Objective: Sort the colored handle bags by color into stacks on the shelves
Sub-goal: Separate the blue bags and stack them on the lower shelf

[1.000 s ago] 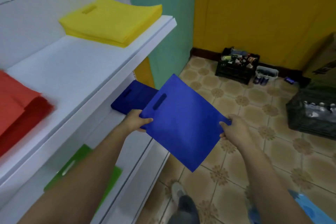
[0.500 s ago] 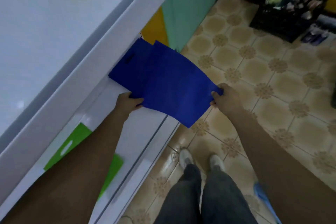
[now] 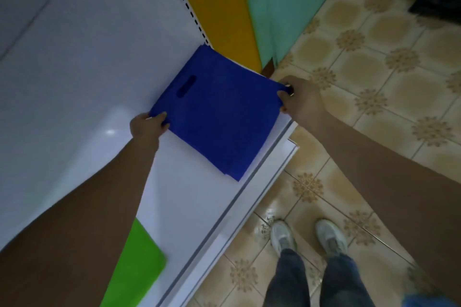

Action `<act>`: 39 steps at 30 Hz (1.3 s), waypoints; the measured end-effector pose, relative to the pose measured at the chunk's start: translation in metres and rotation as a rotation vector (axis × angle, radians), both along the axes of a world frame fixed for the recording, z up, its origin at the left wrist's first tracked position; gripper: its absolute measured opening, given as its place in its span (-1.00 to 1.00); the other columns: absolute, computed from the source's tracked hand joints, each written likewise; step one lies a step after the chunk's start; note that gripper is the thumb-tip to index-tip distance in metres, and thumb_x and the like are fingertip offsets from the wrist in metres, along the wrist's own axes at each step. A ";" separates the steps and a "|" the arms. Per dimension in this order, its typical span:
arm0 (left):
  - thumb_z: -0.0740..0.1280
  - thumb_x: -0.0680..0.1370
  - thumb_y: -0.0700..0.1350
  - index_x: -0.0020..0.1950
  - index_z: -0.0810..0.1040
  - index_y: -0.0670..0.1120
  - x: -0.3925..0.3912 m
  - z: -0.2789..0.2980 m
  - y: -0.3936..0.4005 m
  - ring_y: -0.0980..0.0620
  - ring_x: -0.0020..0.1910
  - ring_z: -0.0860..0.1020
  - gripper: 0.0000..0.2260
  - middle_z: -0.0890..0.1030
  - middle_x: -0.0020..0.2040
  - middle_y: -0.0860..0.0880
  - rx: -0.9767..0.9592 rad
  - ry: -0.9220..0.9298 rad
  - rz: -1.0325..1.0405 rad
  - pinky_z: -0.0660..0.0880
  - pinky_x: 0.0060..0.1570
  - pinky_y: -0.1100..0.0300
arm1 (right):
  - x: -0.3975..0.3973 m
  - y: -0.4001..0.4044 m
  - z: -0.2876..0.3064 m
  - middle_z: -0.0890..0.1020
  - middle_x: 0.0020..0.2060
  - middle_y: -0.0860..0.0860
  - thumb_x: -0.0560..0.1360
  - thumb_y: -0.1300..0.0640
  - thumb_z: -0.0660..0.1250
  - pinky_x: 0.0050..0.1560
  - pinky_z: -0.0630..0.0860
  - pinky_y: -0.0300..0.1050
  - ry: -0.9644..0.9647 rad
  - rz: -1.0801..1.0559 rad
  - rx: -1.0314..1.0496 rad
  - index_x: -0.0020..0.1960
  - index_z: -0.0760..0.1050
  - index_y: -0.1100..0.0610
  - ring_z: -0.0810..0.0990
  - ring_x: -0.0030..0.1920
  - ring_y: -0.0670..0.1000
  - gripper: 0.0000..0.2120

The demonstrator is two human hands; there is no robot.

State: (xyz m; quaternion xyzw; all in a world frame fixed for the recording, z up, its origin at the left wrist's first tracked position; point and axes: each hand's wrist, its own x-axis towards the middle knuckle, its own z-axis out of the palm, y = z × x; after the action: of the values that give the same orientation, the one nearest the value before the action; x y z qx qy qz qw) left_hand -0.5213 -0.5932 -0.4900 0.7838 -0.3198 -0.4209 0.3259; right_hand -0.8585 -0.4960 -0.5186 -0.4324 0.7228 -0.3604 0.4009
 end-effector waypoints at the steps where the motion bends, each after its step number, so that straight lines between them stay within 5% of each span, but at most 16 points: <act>1: 0.49 0.46 -0.18 0.15 0.55 -0.27 0.001 -0.005 -0.003 -0.11 0.03 0.61 -0.69 0.61 0.10 -0.18 0.018 -0.062 0.009 0.61 -0.07 0.10 | 0.003 -0.008 -0.003 0.56 -0.11 0.12 0.61 0.20 0.24 -0.11 0.61 0.01 0.022 0.023 0.007 0.27 0.47 0.16 0.59 -0.20 0.12 -0.75; 5: 0.44 0.39 0.00 0.29 0.48 -0.21 -0.007 -0.019 -0.003 -0.08 0.07 0.58 -0.47 0.59 0.15 -0.12 0.082 -0.089 0.103 0.59 0.09 -0.01 | 0.021 -0.009 -0.016 0.50 0.20 0.19 0.59 0.16 0.26 0.10 0.48 -0.02 0.263 0.117 0.035 0.43 0.32 0.17 0.53 0.13 0.17 -0.58; 8: 0.36 0.52 -0.11 0.14 0.51 -0.13 -0.031 -0.021 0.007 -0.06 0.05 0.57 -0.78 0.59 0.02 -0.05 0.058 -0.023 0.034 0.58 0.11 0.03 | 0.028 0.008 -0.024 0.34 0.26 0.16 0.59 0.08 0.27 0.00 0.51 0.04 0.457 0.045 0.075 0.46 0.27 0.11 0.43 0.19 0.19 -0.53; 12: 0.29 0.55 -0.15 0.16 0.49 -0.12 -0.040 -0.022 0.001 -0.02 0.00 0.53 -0.80 0.56 0.03 -0.03 0.048 -0.019 0.006 0.55 0.11 0.08 | 0.026 0.003 -0.032 0.32 0.28 0.18 0.59 0.05 0.27 0.13 0.46 0.01 0.397 0.014 0.097 0.48 0.23 0.14 0.39 0.23 0.17 -0.49; 17: 0.20 0.59 -0.20 0.31 0.42 -0.20 -0.038 -0.028 -0.011 0.01 -0.08 0.46 -0.70 0.49 -0.01 -0.05 0.159 -0.194 -0.204 0.45 0.04 0.13 | 0.023 -0.009 -0.035 0.42 0.17 0.28 0.54 0.14 0.30 0.10 0.42 0.09 0.313 0.009 0.070 0.26 0.37 0.27 0.45 0.15 0.29 -0.64; 22: 0.20 0.62 -0.13 0.54 0.16 -0.19 -0.051 -0.007 0.003 -0.01 0.05 0.47 -0.49 0.46 0.25 -0.04 0.157 -0.319 -0.343 0.38 0.04 0.17 | 0.019 -0.002 -0.014 0.32 0.38 0.24 0.62 -0.11 0.16 0.29 0.34 0.07 0.518 0.124 0.173 0.51 0.13 0.25 0.34 0.33 0.26 -0.38; 27: 0.19 0.65 -0.09 0.57 0.10 -0.20 -0.064 0.030 0.046 0.04 0.14 0.40 -0.47 0.35 0.44 -0.14 0.106 -0.392 -0.437 0.32 0.07 0.24 | 0.017 0.029 0.027 0.26 0.49 0.18 0.59 -0.16 0.19 0.35 0.36 0.06 0.380 0.243 0.055 0.58 0.01 0.19 0.30 0.42 0.21 -0.28; 31: 0.17 0.67 -0.01 0.58 0.13 -0.13 -0.065 0.064 0.105 -0.06 0.44 0.31 -0.48 0.27 0.51 -0.14 0.002 -0.392 -0.491 0.25 0.32 0.21 | 0.033 0.061 0.084 0.24 0.51 0.11 0.56 -0.17 0.25 0.39 0.31 -0.03 0.247 0.467 -0.015 0.59 -0.06 0.10 0.26 0.48 0.12 -0.21; 39: 0.25 0.64 -0.03 0.48 0.35 -0.11 0.010 0.119 0.245 -0.13 0.29 0.48 -0.57 0.46 0.34 -0.18 -0.107 -0.396 -0.203 0.40 0.28 0.07 | 0.113 0.154 0.181 0.22 0.52 -0.01 0.52 -0.27 0.21 0.45 0.23 -0.09 0.091 0.782 -0.089 0.59 -0.05 0.00 0.22 0.48 -0.01 -0.21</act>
State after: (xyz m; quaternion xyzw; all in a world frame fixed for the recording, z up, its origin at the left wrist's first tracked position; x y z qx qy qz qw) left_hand -0.5117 -0.3477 -0.3715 0.7967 -0.4764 -0.2718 0.2537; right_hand -0.7458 -0.3419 -0.3374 -0.7077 0.5041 -0.1921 0.4562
